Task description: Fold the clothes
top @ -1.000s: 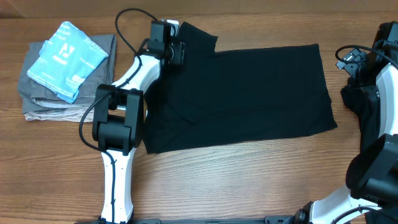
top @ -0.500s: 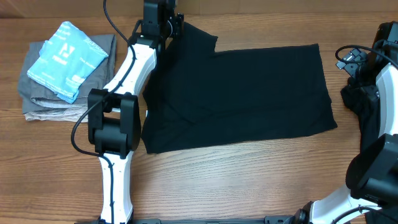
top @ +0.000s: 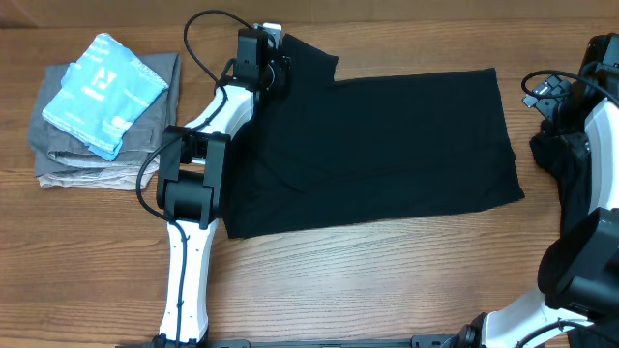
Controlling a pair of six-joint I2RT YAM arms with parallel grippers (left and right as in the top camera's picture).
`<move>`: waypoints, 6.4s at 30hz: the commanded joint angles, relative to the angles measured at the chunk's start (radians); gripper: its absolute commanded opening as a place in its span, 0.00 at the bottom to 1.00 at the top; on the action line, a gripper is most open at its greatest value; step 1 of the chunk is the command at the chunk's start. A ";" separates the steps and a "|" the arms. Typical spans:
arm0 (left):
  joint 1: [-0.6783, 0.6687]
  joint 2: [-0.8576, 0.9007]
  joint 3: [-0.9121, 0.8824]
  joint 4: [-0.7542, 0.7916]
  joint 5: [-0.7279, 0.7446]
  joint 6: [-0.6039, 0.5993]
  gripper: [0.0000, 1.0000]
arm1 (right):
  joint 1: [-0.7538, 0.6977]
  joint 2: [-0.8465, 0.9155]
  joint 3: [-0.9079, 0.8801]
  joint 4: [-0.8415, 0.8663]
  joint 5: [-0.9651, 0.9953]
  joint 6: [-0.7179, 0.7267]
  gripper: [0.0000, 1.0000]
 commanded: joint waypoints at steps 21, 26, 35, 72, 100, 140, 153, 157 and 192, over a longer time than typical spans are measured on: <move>-0.007 0.008 0.094 -0.187 -0.011 0.024 0.04 | 0.003 -0.009 0.012 0.006 0.010 -0.002 1.00; -0.007 0.007 0.194 -0.332 -0.011 0.027 0.04 | 0.003 -0.009 0.012 0.006 0.010 -0.002 1.00; -0.006 0.007 0.270 -0.467 -0.042 0.027 0.04 | 0.003 -0.009 0.012 0.006 0.010 -0.002 1.00; -0.007 0.006 0.280 -0.491 -0.045 0.015 0.04 | 0.017 0.112 0.013 0.348 -0.350 -0.506 0.63; -0.007 0.006 0.280 -0.544 -0.045 0.016 0.04 | 0.141 0.476 0.013 0.880 -0.140 -0.803 0.87; -0.007 0.006 0.280 -0.569 -0.053 0.020 0.04 | 0.103 0.541 0.042 0.878 -0.298 -0.700 0.32; -0.007 -0.054 0.280 -0.612 -0.036 0.020 0.04 | 0.100 0.504 0.069 0.800 -0.397 -0.697 0.04; -0.007 -0.110 0.280 -0.674 -0.037 0.020 0.04 | 0.093 0.459 0.088 0.733 -0.444 -0.697 0.04; -0.064 -0.357 0.280 -1.514 0.059 -0.234 0.04 | -0.053 0.099 0.089 -0.168 -0.517 -0.549 0.04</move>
